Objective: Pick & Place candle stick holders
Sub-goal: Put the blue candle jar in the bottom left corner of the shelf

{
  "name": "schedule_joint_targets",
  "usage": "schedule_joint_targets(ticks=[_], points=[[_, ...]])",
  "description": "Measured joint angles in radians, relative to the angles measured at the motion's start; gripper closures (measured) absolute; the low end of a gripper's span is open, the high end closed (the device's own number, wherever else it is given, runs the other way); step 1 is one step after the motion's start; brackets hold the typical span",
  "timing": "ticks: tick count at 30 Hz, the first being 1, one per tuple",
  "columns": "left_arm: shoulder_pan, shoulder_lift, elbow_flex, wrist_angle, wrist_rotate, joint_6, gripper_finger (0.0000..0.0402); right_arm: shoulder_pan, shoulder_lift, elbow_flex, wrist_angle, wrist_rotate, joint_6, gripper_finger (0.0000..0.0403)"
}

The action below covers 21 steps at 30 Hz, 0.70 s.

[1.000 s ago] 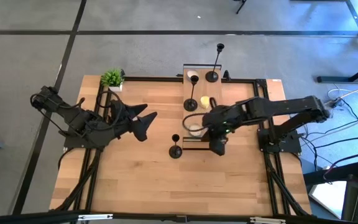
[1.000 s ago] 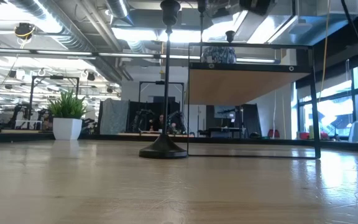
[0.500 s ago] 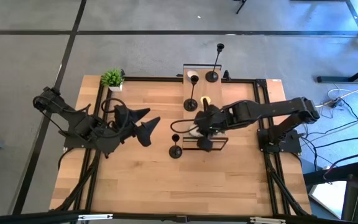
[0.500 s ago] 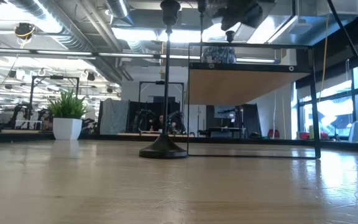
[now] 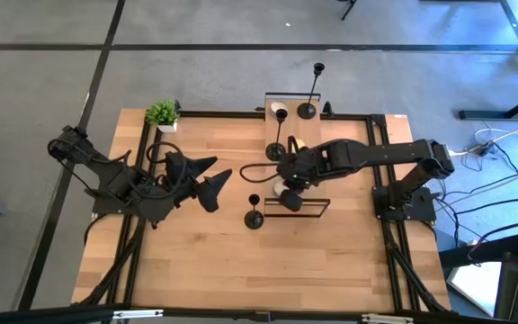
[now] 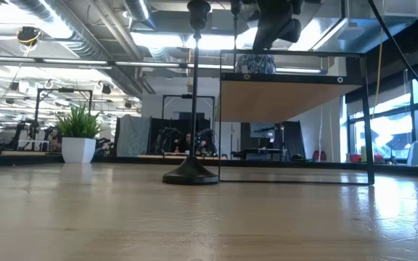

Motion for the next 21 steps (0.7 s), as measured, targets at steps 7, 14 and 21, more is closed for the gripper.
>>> schedule_joint_targets(ticks=[7, 14, 21], points=[[0.000, 0.000, 0.000, 0.000, 0.000, -0.008, 0.0068, -0.002, 0.001, 0.000, -0.015, 0.027, 0.007, 0.0403], [0.000, 0.000, 0.000, 0.000, 0.000, -0.009, 0.0068, -0.001, 0.013, 0.000, -0.009, 0.022, 0.015, 0.0403], [0.000, 0.000, 0.000, 0.000, -0.001, -0.009, 0.0068, -0.001, 0.031, 0.000, -0.019, 0.031, 0.015, 0.0403]])
